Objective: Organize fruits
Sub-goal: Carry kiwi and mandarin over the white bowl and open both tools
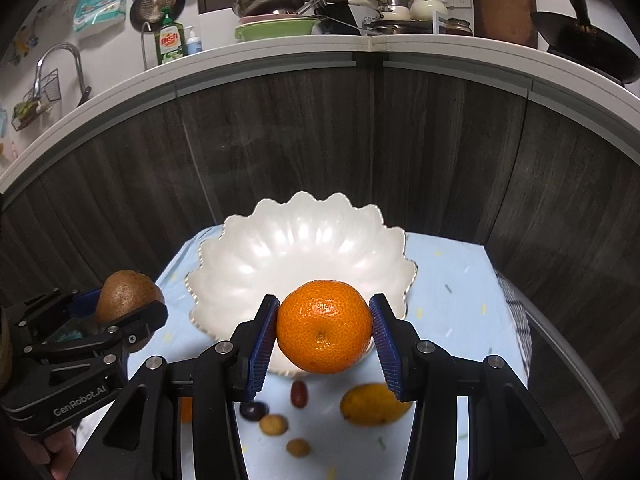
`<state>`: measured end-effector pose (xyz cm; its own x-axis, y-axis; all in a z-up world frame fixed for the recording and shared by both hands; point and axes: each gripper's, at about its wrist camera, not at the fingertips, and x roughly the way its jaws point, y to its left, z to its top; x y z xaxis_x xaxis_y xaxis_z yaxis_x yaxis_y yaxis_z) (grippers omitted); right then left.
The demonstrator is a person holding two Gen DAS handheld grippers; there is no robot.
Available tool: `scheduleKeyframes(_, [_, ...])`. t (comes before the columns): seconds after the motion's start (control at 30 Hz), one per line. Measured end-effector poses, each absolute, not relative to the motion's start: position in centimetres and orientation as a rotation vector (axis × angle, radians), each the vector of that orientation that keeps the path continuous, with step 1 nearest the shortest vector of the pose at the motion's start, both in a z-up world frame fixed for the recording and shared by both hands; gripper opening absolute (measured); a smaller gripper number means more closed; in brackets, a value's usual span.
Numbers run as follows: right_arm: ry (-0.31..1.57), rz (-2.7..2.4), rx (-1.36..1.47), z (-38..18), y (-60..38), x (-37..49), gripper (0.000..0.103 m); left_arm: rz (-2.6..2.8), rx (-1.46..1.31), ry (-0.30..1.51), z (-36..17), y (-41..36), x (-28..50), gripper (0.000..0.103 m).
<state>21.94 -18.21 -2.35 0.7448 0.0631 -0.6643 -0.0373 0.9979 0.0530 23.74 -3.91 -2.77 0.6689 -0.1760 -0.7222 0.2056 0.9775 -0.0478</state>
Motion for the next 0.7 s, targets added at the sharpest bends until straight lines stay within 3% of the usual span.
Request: scheduleKeyframes(0.7, [0.877, 0.034, 0.076, -7.5, -19.0, 26.9, 0.047, -0.208, 0.057, 0.906, -6.9, -4.8, 28.7, 0.055])
